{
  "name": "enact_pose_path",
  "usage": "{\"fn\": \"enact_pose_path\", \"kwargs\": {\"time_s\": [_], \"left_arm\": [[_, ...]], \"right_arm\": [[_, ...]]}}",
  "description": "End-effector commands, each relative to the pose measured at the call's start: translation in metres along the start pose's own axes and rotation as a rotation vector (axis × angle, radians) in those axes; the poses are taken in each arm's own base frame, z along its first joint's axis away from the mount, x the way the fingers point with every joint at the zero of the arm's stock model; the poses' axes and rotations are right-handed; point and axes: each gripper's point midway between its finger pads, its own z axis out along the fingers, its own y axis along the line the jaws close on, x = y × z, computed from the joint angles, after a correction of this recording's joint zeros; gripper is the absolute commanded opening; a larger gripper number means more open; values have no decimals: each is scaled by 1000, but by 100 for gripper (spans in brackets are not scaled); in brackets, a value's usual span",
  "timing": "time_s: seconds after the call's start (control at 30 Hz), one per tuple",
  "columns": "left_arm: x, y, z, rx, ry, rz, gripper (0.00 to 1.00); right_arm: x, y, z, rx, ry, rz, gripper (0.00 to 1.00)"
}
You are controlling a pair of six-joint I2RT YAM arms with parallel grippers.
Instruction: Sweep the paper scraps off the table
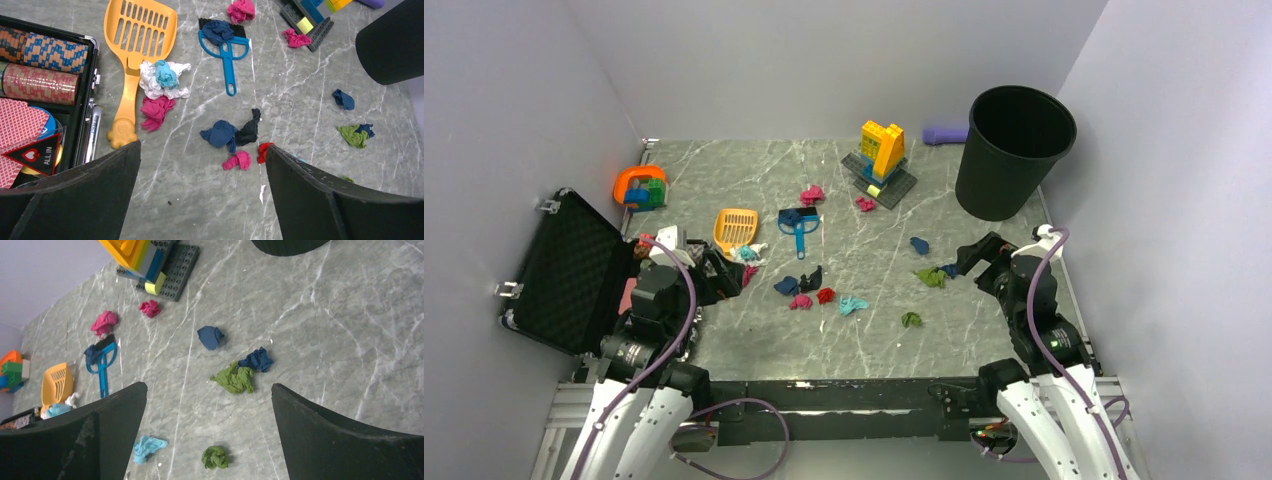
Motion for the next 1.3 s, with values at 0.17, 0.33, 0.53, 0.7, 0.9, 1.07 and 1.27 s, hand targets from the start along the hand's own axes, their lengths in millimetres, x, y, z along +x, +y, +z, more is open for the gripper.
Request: {"fn": "enact_pose_path", "kwargs": {"time_s": [0.17,0.33,0.53,0.7,0.9,1.07,1.27], "left_arm": [[0,-5,4,22,-5,-27,98],[-1,-7,7,26,-3,-24,98],[-2,-8,15,35,-12,-17,98],[4,7,37,-72,36,-16,98],[1,25,66,-214,63,0,98],[-7,47,88,-351,34,53,85],[5,59,109,-400,127,123,71]], "right_arm": [[4,-1,-2,-20,-7,-9,100],[4,2,1,-43,-11,-17,100],[6,3,0,-81,-33,-50,100],[10,6,11,-73,1,-81,100],[13,18,21,-98,58,-135,100],[10,33,17,-182,53,-141,100],[7,37,10,-218,32,-150,100]]}}
